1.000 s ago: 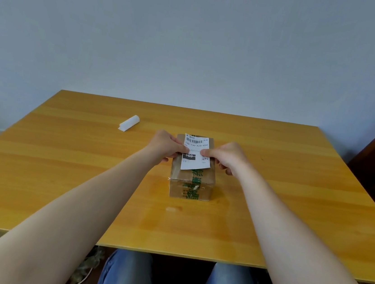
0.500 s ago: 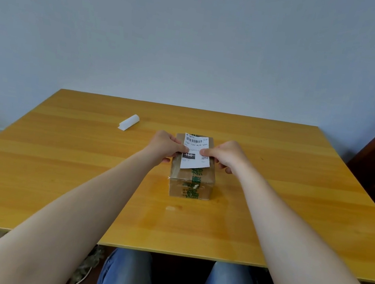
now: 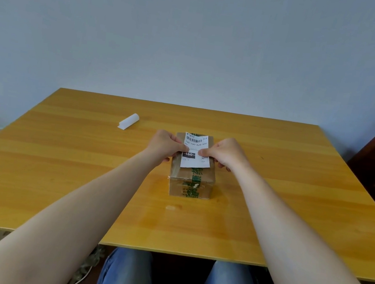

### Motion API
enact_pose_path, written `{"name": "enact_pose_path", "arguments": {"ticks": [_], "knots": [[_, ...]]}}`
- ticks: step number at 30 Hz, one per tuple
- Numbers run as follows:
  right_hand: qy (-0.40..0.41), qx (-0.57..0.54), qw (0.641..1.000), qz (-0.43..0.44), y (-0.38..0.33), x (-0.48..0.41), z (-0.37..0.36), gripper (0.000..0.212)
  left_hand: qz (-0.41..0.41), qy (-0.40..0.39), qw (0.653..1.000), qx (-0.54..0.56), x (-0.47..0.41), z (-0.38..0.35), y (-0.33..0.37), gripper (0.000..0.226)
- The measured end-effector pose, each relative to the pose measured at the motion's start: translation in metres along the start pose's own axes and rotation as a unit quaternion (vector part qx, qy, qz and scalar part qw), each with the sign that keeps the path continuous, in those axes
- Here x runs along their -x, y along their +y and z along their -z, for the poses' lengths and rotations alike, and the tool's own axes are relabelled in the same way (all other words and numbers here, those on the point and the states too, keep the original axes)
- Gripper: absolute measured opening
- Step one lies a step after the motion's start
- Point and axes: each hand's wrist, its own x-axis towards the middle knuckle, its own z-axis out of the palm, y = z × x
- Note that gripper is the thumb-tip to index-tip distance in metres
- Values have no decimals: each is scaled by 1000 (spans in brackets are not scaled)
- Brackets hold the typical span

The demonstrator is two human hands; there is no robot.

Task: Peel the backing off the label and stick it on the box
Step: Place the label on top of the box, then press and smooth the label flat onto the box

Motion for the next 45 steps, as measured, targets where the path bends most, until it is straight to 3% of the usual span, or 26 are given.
{"name": "enact_pose_path", "arguments": {"ticks": [13, 16, 19, 21, 23, 27, 33, 37, 45], "knots": [[52, 110, 993, -6, -5, 8, 2, 57, -77, 54, 978, -186, 10, 2, 7, 36], [40, 82, 996, -3, -6, 12, 2, 45, -71, 64, 977, -190, 13, 2, 7, 55], [11, -14, 1000, -24, -6, 13, 1, 31, -45, 51, 987, -147, 12, 0, 6, 69], [-20, -86, 994, -62, -5, 11, -2, 64, -16, 21, 994, -105, 12, -2, 6, 55], [-30, -116, 990, -75, -5, 10, -5, 77, 14, -19, 998, -56, 13, -6, 7, 43], [-55, -109, 990, -71, -4, 10, -7, 57, 25, -53, 997, -44, 14, -11, 7, 32], [-58, -100, 990, -76, -1, 7, -10, 53, 11, -55, 997, -43, 13, -13, 1, 32], [-62, -95, 991, -75, -1, 6, -10, 48, 4, -56, 998, -40, 12, -13, 1, 18], [-56, -125, 986, -93, 6, 2, -15, 62, 10, -51, 997, -53, 11, -13, -1, 22]]}}
